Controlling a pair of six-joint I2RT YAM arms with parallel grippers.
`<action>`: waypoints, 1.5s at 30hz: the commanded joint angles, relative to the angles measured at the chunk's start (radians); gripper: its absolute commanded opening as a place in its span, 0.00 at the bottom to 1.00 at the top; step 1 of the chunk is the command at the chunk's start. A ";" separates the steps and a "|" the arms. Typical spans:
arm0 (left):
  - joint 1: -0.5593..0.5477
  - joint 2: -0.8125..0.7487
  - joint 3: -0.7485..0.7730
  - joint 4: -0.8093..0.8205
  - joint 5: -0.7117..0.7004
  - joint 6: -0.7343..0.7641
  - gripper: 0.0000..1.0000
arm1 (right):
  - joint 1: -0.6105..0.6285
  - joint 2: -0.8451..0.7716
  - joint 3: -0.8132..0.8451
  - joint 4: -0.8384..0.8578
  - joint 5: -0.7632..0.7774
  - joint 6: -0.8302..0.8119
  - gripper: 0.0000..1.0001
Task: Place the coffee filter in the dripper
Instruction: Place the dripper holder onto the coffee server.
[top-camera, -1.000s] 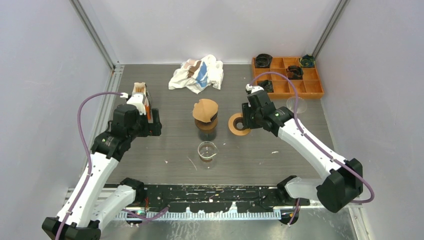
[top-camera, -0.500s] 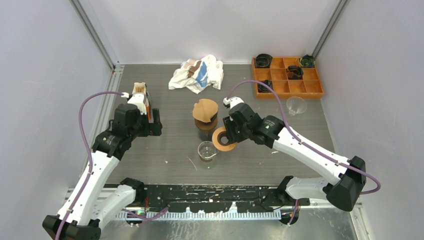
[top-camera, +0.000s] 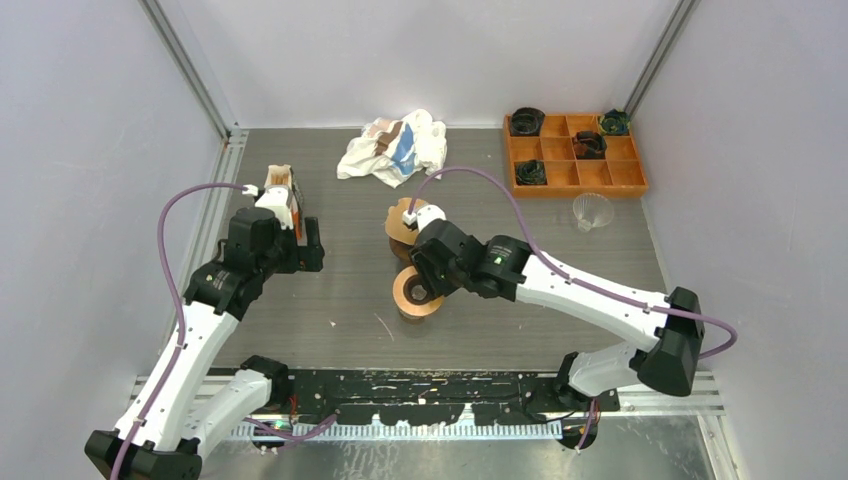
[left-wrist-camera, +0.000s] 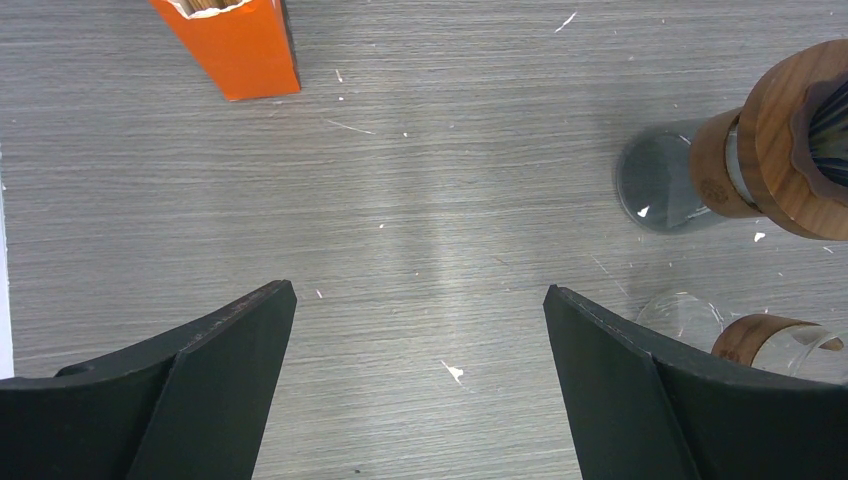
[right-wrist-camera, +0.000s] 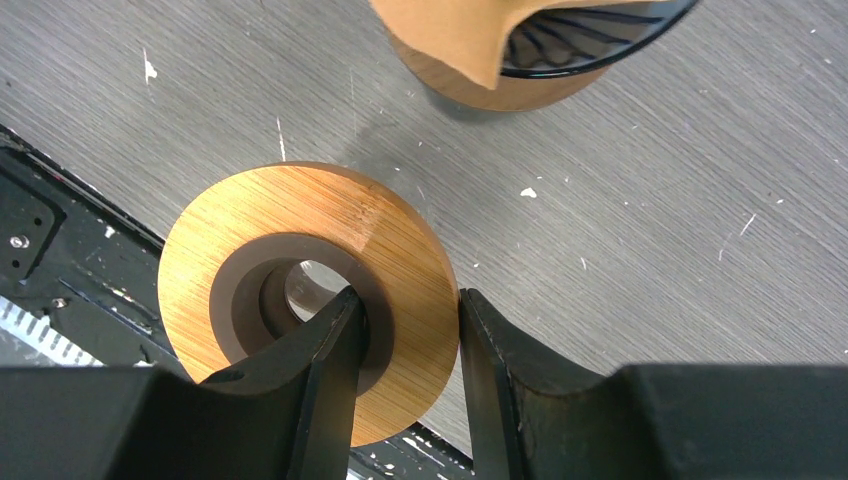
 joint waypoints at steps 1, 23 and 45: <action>0.004 -0.009 0.000 0.052 -0.010 0.016 0.99 | 0.017 0.026 0.055 0.024 0.030 0.017 0.13; 0.005 -0.005 0.001 0.053 0.009 0.017 0.99 | 0.019 0.122 0.048 0.058 0.008 0.018 0.25; 0.004 -0.001 -0.001 0.053 0.013 0.018 0.99 | 0.019 0.088 0.046 0.055 0.015 0.024 0.55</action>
